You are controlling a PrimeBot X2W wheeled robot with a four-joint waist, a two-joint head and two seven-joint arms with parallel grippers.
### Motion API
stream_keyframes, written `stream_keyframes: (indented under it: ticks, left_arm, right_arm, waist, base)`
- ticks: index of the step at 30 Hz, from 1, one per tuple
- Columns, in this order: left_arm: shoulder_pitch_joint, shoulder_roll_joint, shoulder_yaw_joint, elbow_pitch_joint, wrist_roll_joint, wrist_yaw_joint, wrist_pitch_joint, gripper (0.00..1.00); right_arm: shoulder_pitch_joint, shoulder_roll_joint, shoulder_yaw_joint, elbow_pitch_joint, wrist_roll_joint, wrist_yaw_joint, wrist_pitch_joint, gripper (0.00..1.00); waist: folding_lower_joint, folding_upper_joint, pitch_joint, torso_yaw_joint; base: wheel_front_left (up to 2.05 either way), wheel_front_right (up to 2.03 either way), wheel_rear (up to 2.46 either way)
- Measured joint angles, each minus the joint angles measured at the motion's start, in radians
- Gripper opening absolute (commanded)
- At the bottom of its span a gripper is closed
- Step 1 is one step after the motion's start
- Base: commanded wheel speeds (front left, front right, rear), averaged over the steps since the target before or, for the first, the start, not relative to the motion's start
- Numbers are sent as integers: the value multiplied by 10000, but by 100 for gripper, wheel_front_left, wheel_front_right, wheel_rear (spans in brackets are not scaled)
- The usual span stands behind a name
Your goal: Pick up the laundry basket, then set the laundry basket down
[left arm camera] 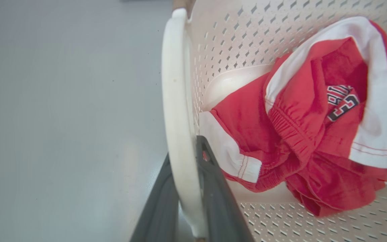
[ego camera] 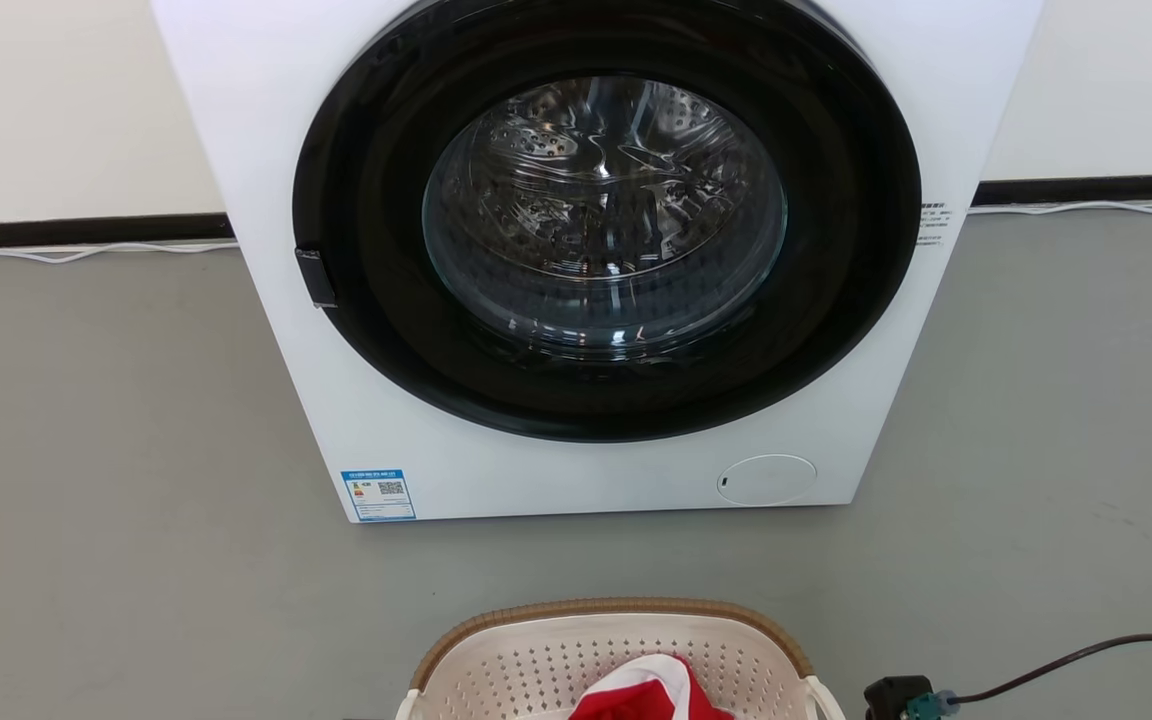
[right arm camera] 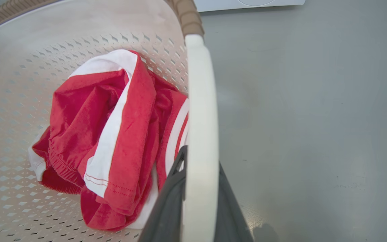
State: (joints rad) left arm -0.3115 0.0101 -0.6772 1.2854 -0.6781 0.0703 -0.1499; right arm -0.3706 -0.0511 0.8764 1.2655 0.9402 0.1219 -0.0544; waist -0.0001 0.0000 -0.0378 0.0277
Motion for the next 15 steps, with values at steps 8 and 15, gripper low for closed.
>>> stream_keyframes:
  ticks: [8,15]
  left_arm:
    - [-1,2,-59,19,-88,2,-25,0]
    - [-4,0,-105,25,-92,58,-61,0]
  right_arm:
    - [-14,0,316,36,334,0,-81,0]
    - [-38,4,545,67,562,0,-134,0]
  waist:
    - [1,0,68,-4]
    - [0,0,182,3]
  base:
    - [0,0,0]
    - [0,0,0]
